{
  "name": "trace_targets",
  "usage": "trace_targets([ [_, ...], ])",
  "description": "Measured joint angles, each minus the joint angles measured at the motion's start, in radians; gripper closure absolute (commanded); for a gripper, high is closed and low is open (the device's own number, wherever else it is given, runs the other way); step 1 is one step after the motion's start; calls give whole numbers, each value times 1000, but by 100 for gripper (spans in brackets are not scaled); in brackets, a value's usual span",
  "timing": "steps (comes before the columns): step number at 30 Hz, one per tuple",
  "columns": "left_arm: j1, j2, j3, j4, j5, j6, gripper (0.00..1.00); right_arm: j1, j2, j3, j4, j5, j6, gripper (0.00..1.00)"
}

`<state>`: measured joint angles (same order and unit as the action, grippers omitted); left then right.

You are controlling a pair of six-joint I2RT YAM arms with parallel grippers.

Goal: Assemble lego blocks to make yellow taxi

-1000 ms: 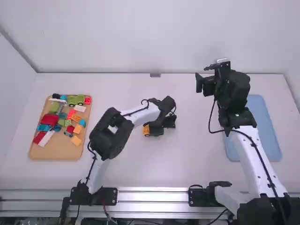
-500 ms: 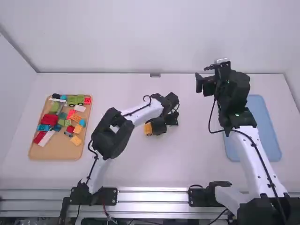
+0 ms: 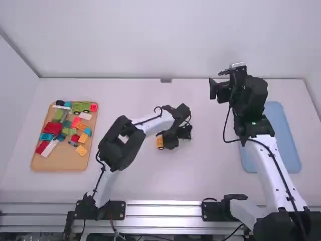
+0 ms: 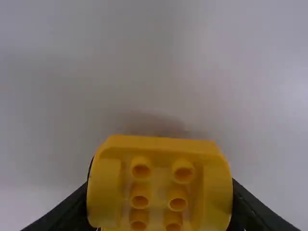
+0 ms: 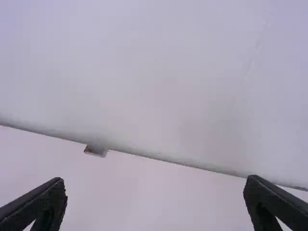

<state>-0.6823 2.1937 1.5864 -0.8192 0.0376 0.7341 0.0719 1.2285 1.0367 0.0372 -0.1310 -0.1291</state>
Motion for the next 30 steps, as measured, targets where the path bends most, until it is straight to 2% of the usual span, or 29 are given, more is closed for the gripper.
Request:
trace_targets([
  [1,-1,0,-2,3,-6,-1,73,0,0,0,0,0,-3,2],
  [2,0,0,-2,5,-8,0,59,0,0,0,0,1,-1,1],
  [3,-1,0,-2,7,-9,0,51,0,0,0,0,-1,0,2],
  [5,-1,0,-2,5,-13,6,24,0,0,0,0,0,-3,2],
  [6,-2,0,-2,0,-12,3,20,0,0,0,0,0,-2,2],
  [7,-2,0,0,-17,-13,7,7,0,0,0,1,-2,-2,2],
  [8,-2,0,5,-38,-11,7,1,0,0,0,1,-4,-5,2],
  [15,-2,0,93,-143,-11,0,1,0,0,0,0,-3,-2,2],
  [23,7,0,276,-299,-48,-41,1,0,0,0,1,-1,-3,2],
  [30,86,0,445,-325,-72,-105,1,0,0,0,0,-2,-2,2],
])
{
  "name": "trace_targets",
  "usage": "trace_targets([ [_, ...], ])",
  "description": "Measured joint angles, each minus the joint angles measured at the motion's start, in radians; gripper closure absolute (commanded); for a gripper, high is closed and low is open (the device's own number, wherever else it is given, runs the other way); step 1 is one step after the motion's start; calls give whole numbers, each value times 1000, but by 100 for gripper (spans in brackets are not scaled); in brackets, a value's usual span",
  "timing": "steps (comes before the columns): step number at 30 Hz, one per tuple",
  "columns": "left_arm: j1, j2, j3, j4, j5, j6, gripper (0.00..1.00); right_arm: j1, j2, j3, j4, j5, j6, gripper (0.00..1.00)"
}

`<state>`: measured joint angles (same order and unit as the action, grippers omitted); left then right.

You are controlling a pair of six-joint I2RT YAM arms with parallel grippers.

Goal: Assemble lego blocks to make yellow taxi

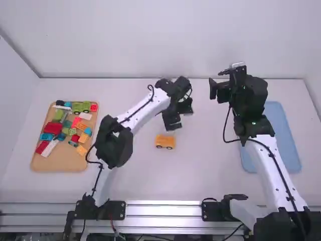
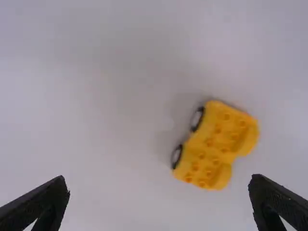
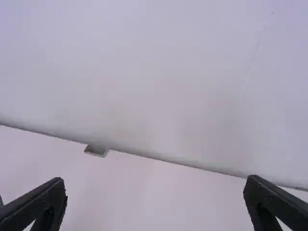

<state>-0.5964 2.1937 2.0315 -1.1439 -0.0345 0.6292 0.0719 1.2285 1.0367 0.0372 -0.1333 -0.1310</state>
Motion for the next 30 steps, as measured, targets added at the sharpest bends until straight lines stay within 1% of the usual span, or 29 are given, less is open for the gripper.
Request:
trace_targets([
  [4,115,0,90,6,-2,-83,1,0,0,0,0,1,0,2],
  [6,176,0,132,40,-20,-119,1,0,0,0,0,0,-2,2],
  [9,285,0,229,112,-65,-269,1,10,0,0,6,2,-1,2],
  [12,376,0,322,61,-65,-443,1,29,0,0,4,2,-4,2],
  [14,421,-2,350,18,-57,-517,1,37,0,0,4,1,-5,2],
  [15,463,-3,365,-29,-53,-579,1,43,0,0,2,2,-9,2],
  [17,517,-3,370,-100,-51,-662,1,51,0,0,-3,2,-6,2],
  [21,605,-3,369,-184,-45,-787,1,60,0,0,-19,2,-7,2],
  [26,689,-4,311,-212,-49,-890,1,64,0,0,-19,3,-9,2],
  [30,712,-4,244,-240,-127,-990,1,64,0,0,-18,3,-7,2],
])
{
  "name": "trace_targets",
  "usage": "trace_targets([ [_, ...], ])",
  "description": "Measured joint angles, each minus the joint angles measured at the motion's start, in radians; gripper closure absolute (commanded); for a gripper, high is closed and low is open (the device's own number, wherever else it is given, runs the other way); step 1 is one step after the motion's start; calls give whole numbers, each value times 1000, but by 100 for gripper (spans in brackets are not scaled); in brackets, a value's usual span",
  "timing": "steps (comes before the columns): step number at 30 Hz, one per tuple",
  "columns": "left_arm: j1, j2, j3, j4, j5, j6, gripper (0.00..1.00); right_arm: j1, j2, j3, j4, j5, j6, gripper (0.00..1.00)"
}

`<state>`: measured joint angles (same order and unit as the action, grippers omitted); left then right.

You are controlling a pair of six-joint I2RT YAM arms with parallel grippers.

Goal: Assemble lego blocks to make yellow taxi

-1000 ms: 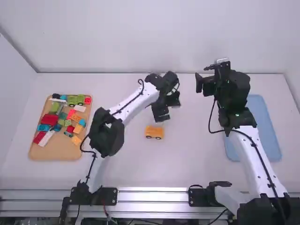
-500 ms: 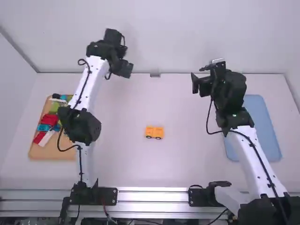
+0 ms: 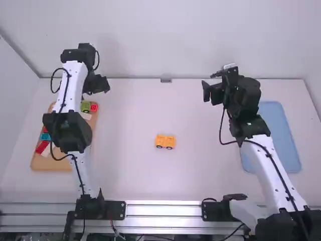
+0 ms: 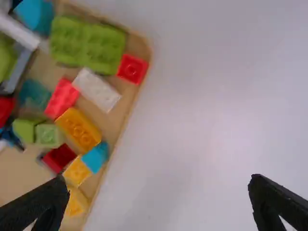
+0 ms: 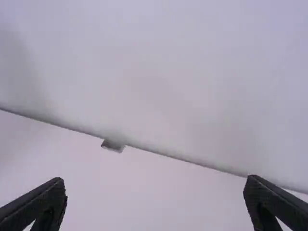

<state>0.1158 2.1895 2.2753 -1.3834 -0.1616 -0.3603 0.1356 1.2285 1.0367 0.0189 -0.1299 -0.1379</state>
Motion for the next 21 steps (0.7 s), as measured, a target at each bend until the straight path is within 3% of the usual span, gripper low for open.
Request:
trace_targets([
  [7,-9,-86,-238,140,-69,-61,1,-2,0,0,0,-3,0,2],
  [14,-6,-414,-634,252,-146,-140,1,-2,0,0,0,-2,-3,2],
  [21,42,-647,-901,234,-257,-247,1,1,0,0,6,0,-2,2],
])
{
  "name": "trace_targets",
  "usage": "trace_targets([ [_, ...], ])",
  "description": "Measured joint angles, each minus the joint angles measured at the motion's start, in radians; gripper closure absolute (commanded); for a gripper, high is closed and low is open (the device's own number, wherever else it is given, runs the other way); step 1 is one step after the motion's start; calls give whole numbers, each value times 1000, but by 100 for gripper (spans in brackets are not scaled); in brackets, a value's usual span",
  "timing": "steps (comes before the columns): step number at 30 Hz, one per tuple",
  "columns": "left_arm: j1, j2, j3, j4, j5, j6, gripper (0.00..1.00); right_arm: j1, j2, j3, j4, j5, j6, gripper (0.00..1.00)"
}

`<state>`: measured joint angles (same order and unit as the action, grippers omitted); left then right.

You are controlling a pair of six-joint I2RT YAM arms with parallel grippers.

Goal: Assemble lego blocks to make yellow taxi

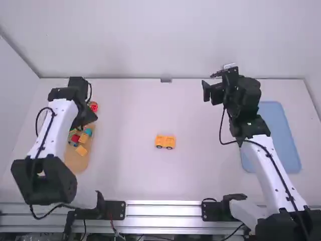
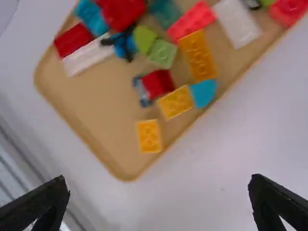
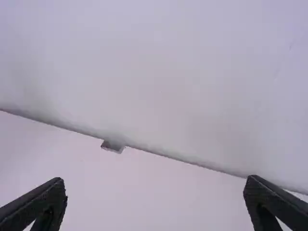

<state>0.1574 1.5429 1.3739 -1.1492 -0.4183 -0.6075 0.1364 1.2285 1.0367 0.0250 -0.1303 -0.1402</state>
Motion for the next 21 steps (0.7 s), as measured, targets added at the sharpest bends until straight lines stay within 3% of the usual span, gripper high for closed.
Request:
trace_targets([
  [3,61,-33,-83,4,5,-18,1,0,0,0,6,-3,2,2],
  [5,127,-37,-155,35,30,-29,12,0,0,0,13,-3,1,2],
  [6,134,-37,-163,42,34,-29,14,0,0,0,14,-1,1,2],
  [7,170,-37,-212,82,64,-32,23,0,0,0,13,-1,2,2],
  [13,225,-37,-411,261,182,3,9,0,0,0,14,-3,0,2],
  [21,236,-36,-492,370,225,15,11,2,0,0,14,0,3,2],
])
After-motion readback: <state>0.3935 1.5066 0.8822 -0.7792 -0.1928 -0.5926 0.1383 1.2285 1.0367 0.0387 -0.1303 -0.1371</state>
